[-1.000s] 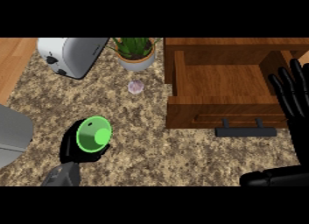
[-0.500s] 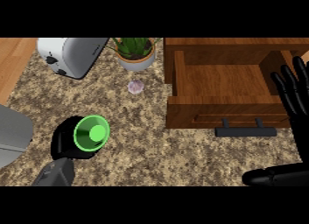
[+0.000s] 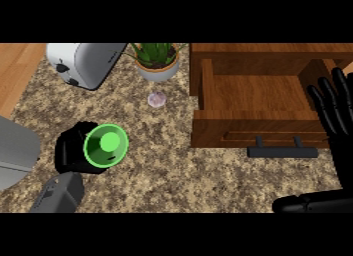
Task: Pick up the cup, place it into the drawer and close the drawer
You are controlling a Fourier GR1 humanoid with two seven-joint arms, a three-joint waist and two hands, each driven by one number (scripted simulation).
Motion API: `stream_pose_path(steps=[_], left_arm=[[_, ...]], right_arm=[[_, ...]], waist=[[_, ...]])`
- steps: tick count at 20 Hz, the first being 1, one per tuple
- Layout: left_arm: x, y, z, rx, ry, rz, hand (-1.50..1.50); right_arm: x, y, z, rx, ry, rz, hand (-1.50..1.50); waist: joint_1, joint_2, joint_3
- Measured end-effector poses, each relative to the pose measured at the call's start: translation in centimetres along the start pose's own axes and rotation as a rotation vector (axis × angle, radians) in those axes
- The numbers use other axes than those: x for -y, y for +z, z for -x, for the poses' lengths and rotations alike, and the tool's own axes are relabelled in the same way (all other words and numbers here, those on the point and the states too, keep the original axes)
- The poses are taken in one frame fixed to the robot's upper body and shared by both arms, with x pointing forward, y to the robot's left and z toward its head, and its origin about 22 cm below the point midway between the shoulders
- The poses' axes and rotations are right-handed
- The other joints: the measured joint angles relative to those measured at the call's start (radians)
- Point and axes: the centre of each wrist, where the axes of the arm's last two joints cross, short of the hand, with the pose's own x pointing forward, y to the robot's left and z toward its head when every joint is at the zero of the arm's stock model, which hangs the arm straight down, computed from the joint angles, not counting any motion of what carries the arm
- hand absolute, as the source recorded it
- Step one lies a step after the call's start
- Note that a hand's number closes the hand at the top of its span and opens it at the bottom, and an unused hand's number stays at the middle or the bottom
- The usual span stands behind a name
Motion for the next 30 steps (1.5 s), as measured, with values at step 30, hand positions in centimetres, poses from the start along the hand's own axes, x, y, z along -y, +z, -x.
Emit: stream_pose_path(steps=[30], left_arm=[[22.0,-16.1,-15.1,0.086,0.017,0.259,1.5]], right_arm=[[1.6,-0.4,0.8,-0.011,0.005,0.0,-1.5]], waist=[[-0.013,0.003,0.0]])
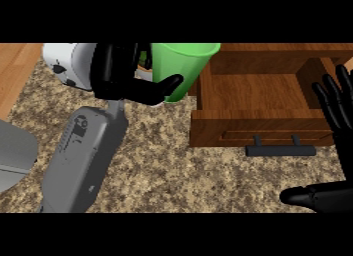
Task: Pick up the cup, place it into the drawer and close the drawer
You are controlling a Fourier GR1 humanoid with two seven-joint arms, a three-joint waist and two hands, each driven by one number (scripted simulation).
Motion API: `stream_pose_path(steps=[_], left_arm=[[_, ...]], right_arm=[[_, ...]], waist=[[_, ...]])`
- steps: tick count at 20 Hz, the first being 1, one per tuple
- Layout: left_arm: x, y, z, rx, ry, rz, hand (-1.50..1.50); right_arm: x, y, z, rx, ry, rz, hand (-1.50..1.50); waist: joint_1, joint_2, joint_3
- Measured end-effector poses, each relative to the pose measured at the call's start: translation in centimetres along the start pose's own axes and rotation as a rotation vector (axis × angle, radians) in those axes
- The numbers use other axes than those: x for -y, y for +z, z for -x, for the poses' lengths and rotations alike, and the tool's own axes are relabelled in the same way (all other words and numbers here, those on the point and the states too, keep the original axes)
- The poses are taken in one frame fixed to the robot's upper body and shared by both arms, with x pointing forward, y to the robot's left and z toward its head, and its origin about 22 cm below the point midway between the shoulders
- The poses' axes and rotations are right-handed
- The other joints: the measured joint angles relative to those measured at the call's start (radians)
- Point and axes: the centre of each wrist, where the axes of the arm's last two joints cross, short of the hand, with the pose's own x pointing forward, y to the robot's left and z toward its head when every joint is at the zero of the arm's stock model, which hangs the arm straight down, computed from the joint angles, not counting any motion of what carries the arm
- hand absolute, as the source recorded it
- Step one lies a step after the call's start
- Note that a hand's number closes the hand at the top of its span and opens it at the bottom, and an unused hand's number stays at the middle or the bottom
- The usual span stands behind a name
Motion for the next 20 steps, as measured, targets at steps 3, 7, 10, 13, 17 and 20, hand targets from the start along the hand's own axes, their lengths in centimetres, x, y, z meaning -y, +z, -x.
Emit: stream_pose_path(steps=[3,7,10,13,17,20], left_arm=[[1.6,-1.3,-0.6,-0.011,-0.013,0.011,1.5],[3.2,-3.6,-0.6,-0.041,-0.041,0.027,1.5],[4.1,-4.6,0.4,-0.062,-0.066,0.036,1.5],[4.7,-5.2,1.1,-0.083,-0.078,0.037,1.5],[6.3,-6.1,1.9,-0.105,-0.095,0.03,1.5],[6.9,-6.2,2.8,-0.121,-0.113,0.026,1.5]], right_arm=[[0.3,-0.1,-0.1,0.004,0.003,0.004,-1.5],[-0.5,0.2,0.3,0.004,0.003,-0.004,-1.5],[-0.6,0.5,0.9,0.009,0.005,-0.004,-1.5],[-0.6,0.5,0.6,0.007,0.002,0.0,-1.5],[-0.1,0.3,0.3,0.007,0.001,-0.007,-1.5],[0.0,-0.1,-0.1,0.009,-0.001,-0.012,-1.5]], waist=[[-0.001,0.0,0.0],[-0.005,0.001,0.0],[-0.01,0.003,0.0],[-0.011,0.003,0.0],[-0.019,0.004,0.0],[-0.025,0.006,0.0]])
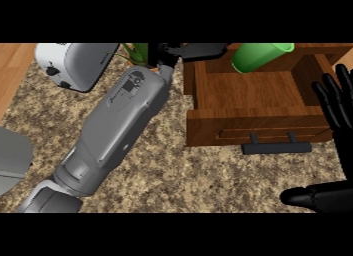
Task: Pick up the cup, place it into the drawer and close the drawer
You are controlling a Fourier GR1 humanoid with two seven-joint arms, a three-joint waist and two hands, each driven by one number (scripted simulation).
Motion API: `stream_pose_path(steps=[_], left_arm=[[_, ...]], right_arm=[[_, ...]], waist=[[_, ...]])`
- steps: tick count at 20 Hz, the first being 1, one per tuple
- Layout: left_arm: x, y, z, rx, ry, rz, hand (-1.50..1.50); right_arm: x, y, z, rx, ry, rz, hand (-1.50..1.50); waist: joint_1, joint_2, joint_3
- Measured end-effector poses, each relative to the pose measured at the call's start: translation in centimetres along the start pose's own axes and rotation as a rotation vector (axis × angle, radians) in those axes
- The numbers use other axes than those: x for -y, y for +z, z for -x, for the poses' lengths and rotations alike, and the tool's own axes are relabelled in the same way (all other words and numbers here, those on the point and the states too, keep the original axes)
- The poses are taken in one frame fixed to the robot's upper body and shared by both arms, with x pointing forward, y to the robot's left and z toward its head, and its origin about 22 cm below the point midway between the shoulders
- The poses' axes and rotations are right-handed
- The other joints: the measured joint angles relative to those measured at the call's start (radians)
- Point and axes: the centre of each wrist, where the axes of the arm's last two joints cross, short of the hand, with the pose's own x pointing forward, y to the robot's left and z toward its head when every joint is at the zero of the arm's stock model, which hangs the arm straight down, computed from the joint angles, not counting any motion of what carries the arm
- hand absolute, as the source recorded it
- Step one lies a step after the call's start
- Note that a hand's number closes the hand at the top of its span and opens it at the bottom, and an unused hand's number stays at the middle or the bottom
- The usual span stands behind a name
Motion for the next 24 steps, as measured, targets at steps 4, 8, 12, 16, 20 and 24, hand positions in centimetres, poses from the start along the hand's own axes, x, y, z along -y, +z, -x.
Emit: stream_pose_path(steps=[4,8,12,16,20,24], left_arm=[[0.6,-0.6,0.7,-0.038,-0.016,-0.002,1.5],[1.3,-0.3,1.8,-0.075,-0.045,0.004,1.5],[1.5,-0.4,2.6,-0.094,-0.095,0.017,1.5],[1.7,-0.3,3.1,-0.109,-0.137,0.036,1.5],[1.9,-0.1,3.6,-0.127,-0.192,0.052,1.5],[2.5,-0.1,3.5,-0.141,-0.266,0.058,-1.5]], right_arm=[[0.0,-0.2,0.5,-0.002,0.002,0.0,-1.5],[-0.5,-0.1,0.6,0.002,0.002,-0.011,-1.5],[-0.6,-0.5,0.8,0.012,-0.008,-0.02,-1.5],[-0.3,-0.9,0.8,0.014,-0.01,-0.035,-1.5],[-0.2,-1.0,1.1,0.015,-0.012,-0.046,-1.5],[-0.8,-1.6,1.0,0.02,-0.024,-0.063,-1.5]], waist=[[-0.007,0.002,0.0],[-0.021,0.005,0.0],[-0.034,0.009,0.001],[-0.047,0.012,0.001],[-0.058,0.015,0.001],[-0.071,0.017,0.001]])
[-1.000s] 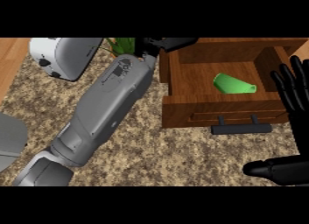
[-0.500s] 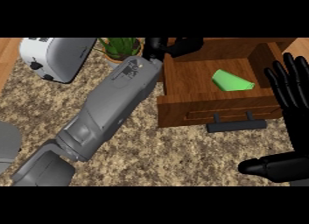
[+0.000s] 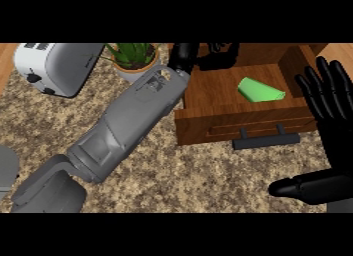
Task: Pick up the cup, place it into the drawer and close the drawer
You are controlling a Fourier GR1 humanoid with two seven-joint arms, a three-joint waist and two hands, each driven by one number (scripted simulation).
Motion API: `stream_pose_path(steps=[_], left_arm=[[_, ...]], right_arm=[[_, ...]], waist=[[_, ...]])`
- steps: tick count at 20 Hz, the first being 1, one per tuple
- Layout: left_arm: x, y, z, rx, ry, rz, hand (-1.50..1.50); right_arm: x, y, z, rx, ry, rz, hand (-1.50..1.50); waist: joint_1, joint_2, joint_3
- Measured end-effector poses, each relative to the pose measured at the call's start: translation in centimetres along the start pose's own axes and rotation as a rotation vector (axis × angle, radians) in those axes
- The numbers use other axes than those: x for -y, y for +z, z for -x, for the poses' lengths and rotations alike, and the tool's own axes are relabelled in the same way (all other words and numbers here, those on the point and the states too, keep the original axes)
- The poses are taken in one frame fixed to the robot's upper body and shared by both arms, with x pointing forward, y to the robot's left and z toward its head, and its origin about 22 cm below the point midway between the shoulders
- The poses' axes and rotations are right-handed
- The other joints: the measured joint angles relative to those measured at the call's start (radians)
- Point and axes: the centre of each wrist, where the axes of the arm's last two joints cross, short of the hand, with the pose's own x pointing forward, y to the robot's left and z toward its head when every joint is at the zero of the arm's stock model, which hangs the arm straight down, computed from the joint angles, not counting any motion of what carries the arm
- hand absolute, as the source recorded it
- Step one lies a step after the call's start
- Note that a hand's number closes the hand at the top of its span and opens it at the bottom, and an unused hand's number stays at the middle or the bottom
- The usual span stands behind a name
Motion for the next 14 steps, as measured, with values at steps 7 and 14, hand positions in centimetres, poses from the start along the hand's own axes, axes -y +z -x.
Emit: stream_pose_path(steps=[7,14], left_arm=[[0.3,0.3,0.3,0.005,-0.002,-0.009,-1.5],[0.6,0.2,-0.7,0.076,0.157,-0.003,-1.5]], right_arm=[[0.0,0.0,-0.1,0.025,-0.031,-0.015,-1.5],[0.6,0.7,-0.4,0.025,-0.085,-0.017,-1.5]], waist=[[-0.012,0.003,0.0],[0.015,-0.004,-0.001]])
